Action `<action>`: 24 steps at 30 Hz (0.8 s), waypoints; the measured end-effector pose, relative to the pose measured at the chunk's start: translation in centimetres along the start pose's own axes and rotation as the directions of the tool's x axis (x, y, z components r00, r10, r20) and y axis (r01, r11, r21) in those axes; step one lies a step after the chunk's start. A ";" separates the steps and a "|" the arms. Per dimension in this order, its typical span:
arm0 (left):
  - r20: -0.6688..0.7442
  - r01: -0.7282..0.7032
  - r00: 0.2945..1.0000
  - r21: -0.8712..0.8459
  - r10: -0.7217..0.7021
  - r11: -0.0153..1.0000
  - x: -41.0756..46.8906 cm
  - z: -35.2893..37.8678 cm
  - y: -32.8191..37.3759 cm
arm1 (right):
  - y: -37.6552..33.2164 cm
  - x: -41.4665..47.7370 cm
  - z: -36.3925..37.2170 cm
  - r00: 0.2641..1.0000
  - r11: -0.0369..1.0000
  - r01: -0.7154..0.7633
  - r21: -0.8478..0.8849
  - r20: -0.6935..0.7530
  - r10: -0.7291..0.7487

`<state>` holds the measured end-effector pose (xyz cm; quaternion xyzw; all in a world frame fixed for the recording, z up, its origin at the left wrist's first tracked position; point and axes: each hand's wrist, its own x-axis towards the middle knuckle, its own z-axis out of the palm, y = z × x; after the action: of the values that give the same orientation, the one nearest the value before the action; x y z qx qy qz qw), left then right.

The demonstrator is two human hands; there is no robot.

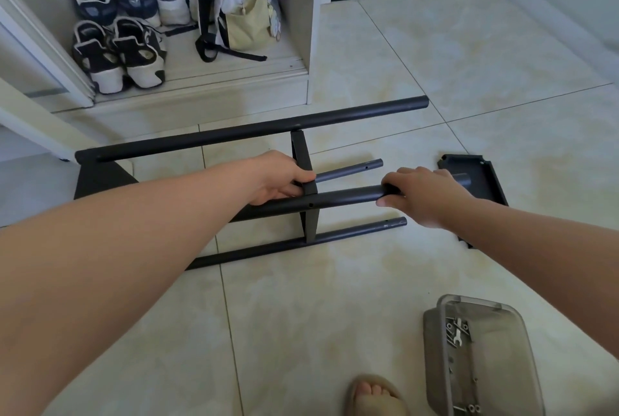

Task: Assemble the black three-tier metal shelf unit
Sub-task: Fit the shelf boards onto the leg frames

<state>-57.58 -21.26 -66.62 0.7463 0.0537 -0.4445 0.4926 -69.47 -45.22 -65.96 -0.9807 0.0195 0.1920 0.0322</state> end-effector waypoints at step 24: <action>-0.121 0.005 0.992 0.178 0.017 0.984 -0.2 -1.4 0.1 | -1.0 2.7 -1.3 0.997 0.990 -0.046 0.135 0.063 0.038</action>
<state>-56.80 -20.18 -66.24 0.8133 0.0414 -0.3995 0.4210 -66.47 -44.40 -65.71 -0.9693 0.0521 0.2205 0.0957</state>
